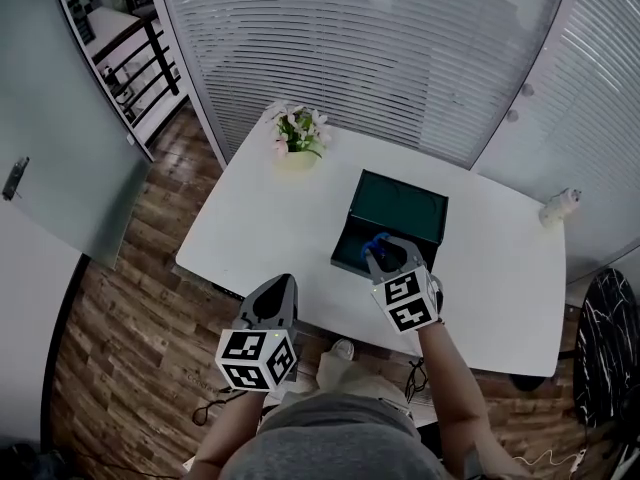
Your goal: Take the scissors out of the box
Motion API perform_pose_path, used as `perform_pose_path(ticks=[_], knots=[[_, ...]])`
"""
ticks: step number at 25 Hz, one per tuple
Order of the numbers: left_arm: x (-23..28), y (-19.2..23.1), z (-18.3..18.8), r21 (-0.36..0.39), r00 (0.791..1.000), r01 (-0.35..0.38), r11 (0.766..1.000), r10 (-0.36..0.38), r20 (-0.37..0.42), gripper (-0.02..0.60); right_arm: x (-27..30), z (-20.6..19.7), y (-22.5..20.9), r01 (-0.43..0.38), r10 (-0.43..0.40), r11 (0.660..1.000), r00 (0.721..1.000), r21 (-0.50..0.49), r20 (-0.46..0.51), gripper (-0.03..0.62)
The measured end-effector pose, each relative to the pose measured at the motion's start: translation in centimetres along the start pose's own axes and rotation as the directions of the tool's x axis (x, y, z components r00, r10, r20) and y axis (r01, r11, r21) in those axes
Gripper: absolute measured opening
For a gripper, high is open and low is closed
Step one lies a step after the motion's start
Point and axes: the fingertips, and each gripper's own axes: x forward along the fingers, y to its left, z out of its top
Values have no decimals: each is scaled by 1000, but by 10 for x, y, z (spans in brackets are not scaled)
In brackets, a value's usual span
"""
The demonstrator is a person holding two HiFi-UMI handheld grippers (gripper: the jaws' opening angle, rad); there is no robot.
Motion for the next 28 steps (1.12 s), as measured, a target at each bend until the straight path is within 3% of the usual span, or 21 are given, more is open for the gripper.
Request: perform_pose_path(ticks=[12, 28], knots=[[-79, -8, -22, 19, 1000, -2, 1000, 2, 31, 6, -84, 52, 62, 57, -49, 998, 980, -39, 191, 91], [-205, -32, -61, 16, 996, -14, 1000, 12, 89, 6, -201, 34, 194, 28, -33, 999, 957, 22, 288, 91]])
